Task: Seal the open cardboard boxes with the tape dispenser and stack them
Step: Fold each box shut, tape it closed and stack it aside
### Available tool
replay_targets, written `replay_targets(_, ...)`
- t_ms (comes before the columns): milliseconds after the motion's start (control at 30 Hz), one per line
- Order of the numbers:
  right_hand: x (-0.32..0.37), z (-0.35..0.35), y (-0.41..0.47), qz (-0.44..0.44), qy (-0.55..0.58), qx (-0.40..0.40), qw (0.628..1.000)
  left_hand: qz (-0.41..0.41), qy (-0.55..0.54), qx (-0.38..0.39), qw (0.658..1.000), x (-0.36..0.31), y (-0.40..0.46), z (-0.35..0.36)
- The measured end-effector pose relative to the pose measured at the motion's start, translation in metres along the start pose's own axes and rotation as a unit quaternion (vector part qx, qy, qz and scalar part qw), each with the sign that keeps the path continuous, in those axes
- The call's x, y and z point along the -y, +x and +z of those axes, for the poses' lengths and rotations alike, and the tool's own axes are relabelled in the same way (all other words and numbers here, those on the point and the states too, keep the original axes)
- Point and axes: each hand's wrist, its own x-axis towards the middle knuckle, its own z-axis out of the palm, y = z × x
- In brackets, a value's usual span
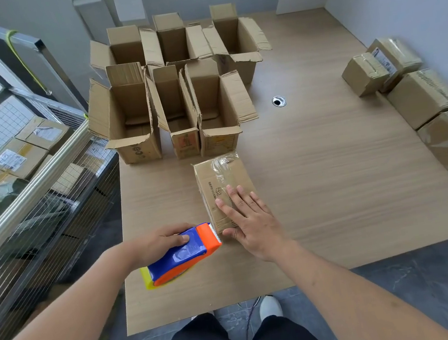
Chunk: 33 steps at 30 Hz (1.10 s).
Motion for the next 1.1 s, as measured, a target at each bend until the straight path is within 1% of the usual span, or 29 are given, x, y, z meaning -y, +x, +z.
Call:
replay_targets(167,-0.001,-0.004,0.002,0.000,-0.001,0.020,1.000,-0.022,0.030,0.008,0.999,-0.015,0.004,-0.006)
replay_targets(267,-0.001,-0.006,0.002,-0.002,0.010,0.035,0.999,-0.042,0.131,-0.018,0.990,-0.006,0.007,-0.003)
replay_targets(300,-0.002,-0.006,0.002,-0.002,0.016,0.037,0.999,-0.041,0.148,-0.029,0.988,0.003,0.007,0.000)
replay_targets(400,0.001,-0.006,0.001,0.006,0.032,0.025,0.999,-0.023,0.089,-0.068,0.994,0.027,0.001,0.009)
replay_targets(467,0.005,-0.005,0.000,0.014,0.048,0.008,0.999,-0.006,0.069,-0.087,0.994,0.027,-0.001,0.011)
replay_targets(533,0.010,-0.005,0.000,0.032,0.062,-0.010,0.998,0.008,0.088,-0.100,0.991,0.021,0.004,0.013)
replay_targets(667,0.025,-0.002,0.003,0.065,0.047,-0.060,0.995,0.007,0.186,-0.153,0.971,0.021,0.014,0.024)
replay_targets(767,0.032,0.001,0.005,0.079,0.033,-0.094,0.992,0.009,0.276,-0.200,0.940,0.029,0.022,0.038)
replay_targets(833,0.034,0.006,0.007,0.077,0.010,-0.118,0.990,0.007,0.308,-0.221,0.925,0.037,0.030,0.048)
replay_targets(1000,0.029,0.028,0.011,0.044,-0.064,-0.187,0.979,0.027,0.319,-0.265,0.910,0.052,0.041,0.066)
replay_targets(1100,0.026,0.033,0.012,0.033,-0.078,-0.203,0.975,0.034,0.337,-0.270,0.901,0.056,0.040,0.065)
